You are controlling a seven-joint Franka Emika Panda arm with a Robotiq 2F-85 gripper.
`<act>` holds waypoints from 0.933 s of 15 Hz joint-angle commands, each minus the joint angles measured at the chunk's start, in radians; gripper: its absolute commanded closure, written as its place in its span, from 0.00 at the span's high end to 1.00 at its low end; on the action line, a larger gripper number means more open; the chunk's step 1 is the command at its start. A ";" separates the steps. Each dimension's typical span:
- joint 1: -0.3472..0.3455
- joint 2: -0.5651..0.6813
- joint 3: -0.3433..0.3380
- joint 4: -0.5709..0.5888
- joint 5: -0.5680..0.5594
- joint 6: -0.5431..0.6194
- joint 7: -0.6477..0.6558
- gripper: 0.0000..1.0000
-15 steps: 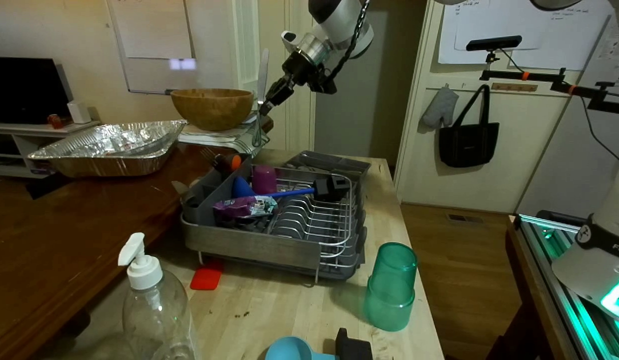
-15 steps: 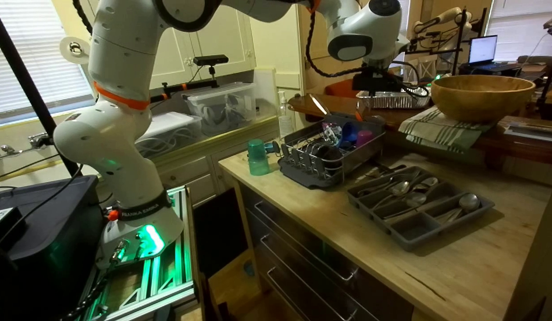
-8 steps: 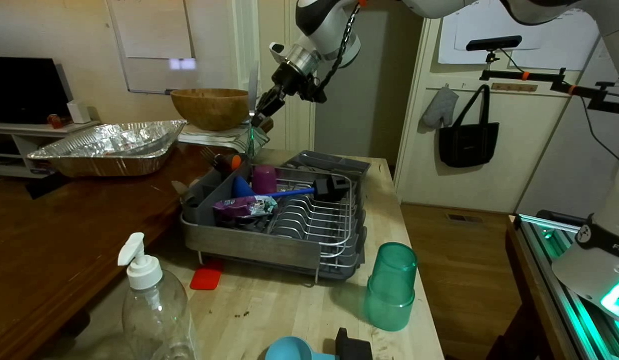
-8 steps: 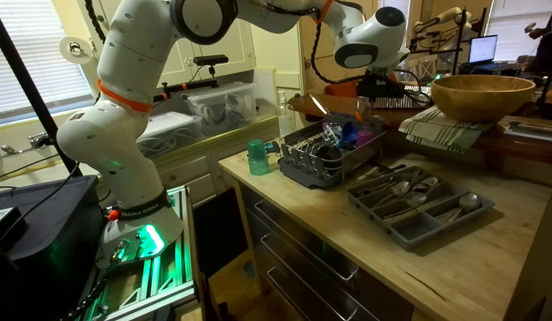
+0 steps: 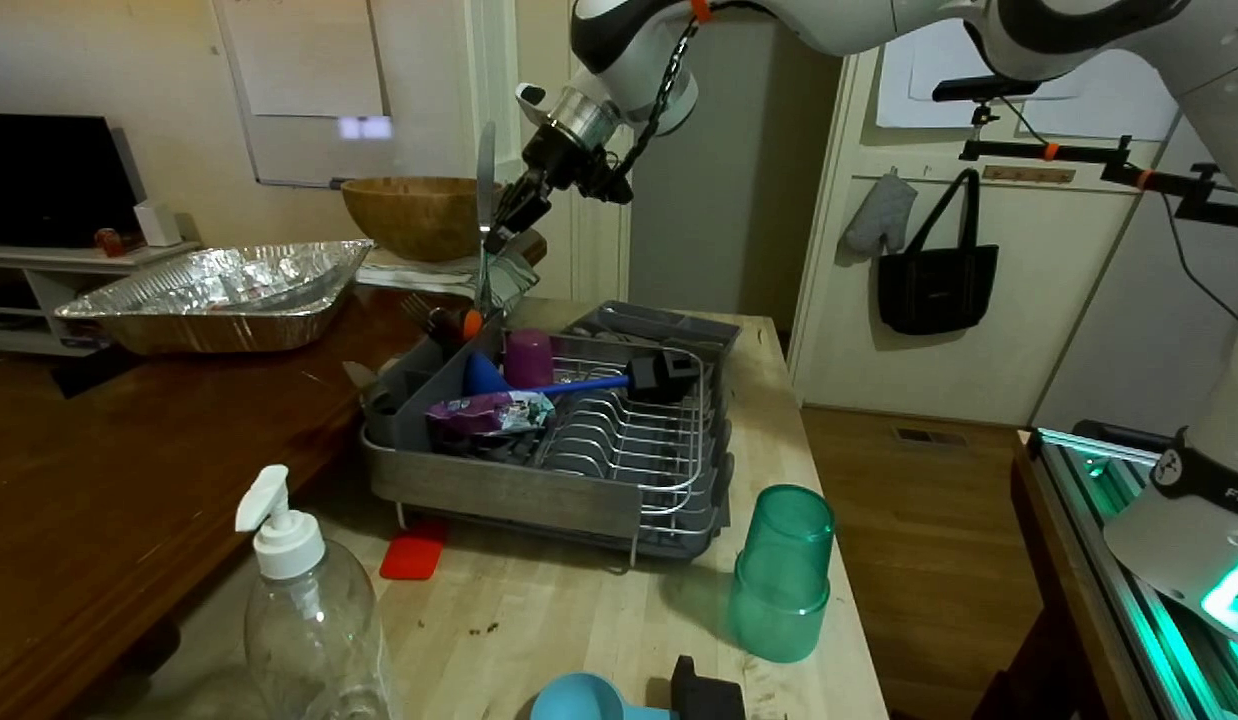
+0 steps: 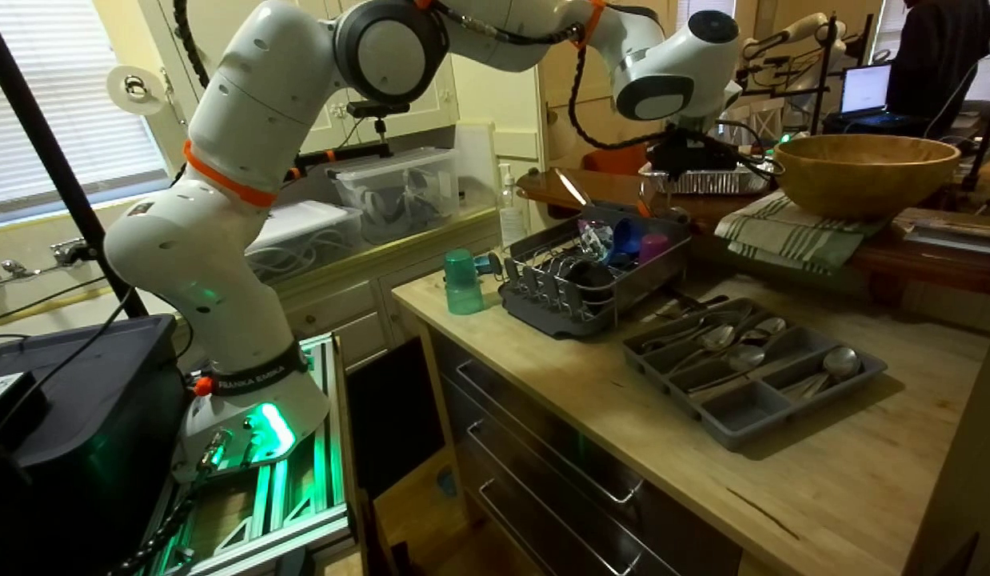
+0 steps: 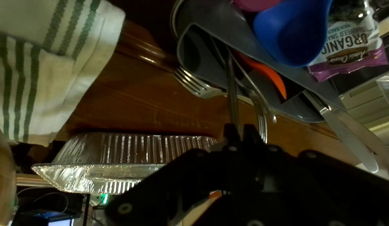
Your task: Put the fork in the drying rack
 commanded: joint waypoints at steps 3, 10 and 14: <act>0.027 0.119 -0.002 0.164 -0.105 -0.081 0.070 0.03; 0.058 0.207 -0.016 0.258 -0.231 -0.085 0.162 0.03; 0.067 0.235 -0.033 0.276 -0.314 -0.096 0.220 0.30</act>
